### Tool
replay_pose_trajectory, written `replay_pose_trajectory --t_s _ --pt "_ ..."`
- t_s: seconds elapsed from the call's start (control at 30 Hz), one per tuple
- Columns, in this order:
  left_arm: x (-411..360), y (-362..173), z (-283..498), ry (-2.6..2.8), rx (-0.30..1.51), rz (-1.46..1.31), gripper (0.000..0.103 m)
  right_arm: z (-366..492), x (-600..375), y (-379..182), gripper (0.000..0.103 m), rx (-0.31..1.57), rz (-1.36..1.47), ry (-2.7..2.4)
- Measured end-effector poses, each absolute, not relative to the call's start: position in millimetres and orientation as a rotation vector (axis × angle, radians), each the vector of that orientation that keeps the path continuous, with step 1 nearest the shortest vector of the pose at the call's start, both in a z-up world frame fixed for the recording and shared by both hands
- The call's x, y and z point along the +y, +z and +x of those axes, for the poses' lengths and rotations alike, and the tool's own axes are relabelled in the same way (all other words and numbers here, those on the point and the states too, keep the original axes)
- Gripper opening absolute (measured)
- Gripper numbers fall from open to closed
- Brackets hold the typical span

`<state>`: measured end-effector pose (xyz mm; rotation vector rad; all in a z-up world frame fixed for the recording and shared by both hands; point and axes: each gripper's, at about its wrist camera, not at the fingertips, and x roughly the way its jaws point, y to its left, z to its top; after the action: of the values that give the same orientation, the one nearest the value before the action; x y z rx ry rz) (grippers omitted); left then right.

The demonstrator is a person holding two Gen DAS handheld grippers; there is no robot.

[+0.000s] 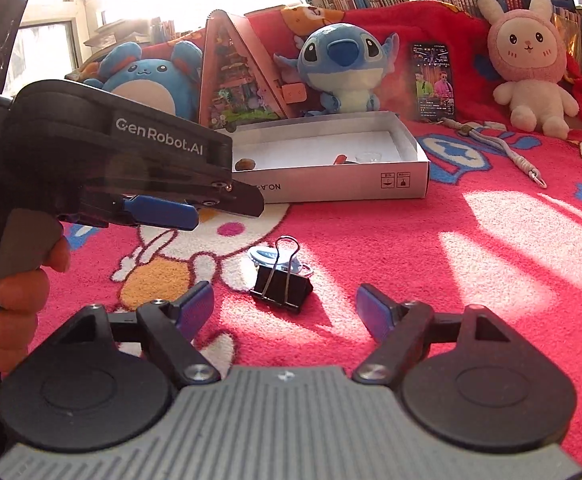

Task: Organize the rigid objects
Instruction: 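Grasp the black binder clip with the right tool while the left tool grasps the light blue hair clip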

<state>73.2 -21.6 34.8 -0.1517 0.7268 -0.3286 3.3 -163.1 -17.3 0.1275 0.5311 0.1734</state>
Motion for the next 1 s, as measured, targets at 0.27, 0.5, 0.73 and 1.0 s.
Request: replay_pose_trajectory --t_s 0.27,0.5,0.73,1.0 --pt "-14 25 70 -0.321 0.743 -0.149 0.052 7 -168 -15 0.039 0.544 0.102 0.143" --pt "-35 16 59 -0.367 0.751 -0.108 0.053 2 -201 -13 0.039 0.541 0.044 0.072" --pt "-69 9 52 -0.37 0.708 -0.057 0.061 -3 -229 -12 0.077 0.485 0.091 -0.007" --pt "-79 8 52 -0.351 0.666 0.029 0.036 -9 -220 -21 0.082 0.488 0.08 -0.062"
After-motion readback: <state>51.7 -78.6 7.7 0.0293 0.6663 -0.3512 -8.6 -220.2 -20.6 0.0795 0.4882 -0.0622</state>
